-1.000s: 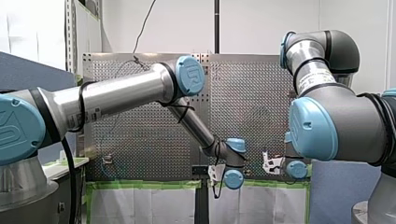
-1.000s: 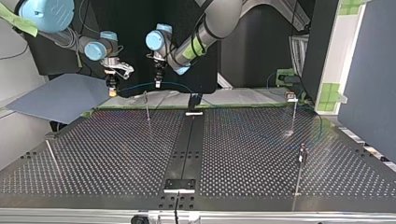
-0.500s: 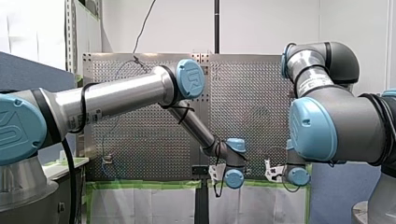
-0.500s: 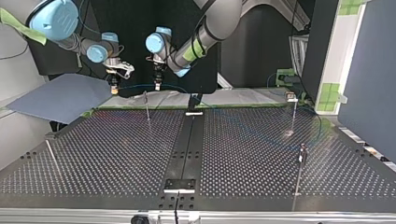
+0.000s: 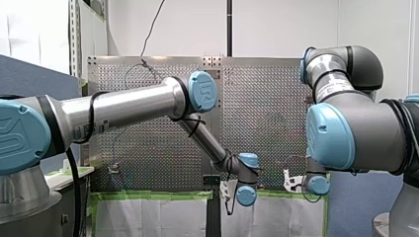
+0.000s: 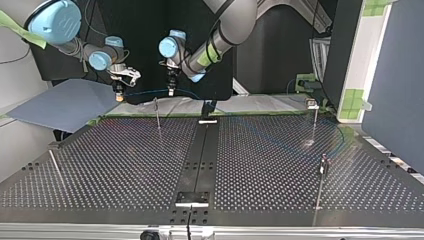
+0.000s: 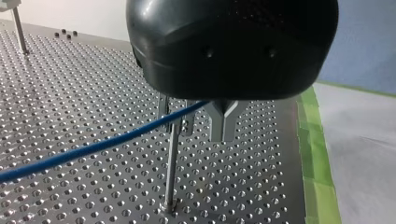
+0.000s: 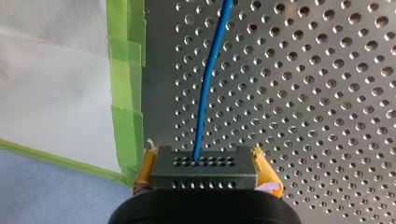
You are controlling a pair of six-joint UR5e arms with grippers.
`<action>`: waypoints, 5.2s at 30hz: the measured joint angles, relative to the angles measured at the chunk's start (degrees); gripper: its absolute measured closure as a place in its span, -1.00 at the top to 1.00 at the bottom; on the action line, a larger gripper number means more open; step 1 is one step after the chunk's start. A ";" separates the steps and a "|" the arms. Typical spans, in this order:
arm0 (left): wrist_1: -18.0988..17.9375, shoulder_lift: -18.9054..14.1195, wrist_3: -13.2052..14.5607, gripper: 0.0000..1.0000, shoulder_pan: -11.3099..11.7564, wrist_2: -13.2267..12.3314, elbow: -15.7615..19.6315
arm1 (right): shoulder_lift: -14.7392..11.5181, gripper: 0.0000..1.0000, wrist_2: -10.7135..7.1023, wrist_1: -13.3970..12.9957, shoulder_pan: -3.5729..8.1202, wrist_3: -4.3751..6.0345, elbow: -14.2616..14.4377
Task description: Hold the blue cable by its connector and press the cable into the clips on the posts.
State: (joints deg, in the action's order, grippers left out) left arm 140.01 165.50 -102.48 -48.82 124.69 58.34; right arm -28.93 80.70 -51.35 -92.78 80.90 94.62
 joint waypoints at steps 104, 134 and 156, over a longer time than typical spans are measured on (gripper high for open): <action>1.91 -1.02 2.21 -1.00 2.28 0.16 -0.52 | -6.54 -1.00 -6.60 0.86 1.35 3.82 1.32; 1.84 -0.84 2.18 -1.00 5.07 -1.95 -2.24 | -3.75 -1.00 -6.35 0.57 1.46 5.70 -1.96; 2.12 -0.84 2.28 -1.00 6.56 -2.35 -3.75 | -3.73 -1.00 -6.68 1.96 1.76 7.19 -5.40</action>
State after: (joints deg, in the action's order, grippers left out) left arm 142.13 164.66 -100.20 -42.26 122.34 54.59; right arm -32.66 74.02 -49.39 -91.02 88.10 89.21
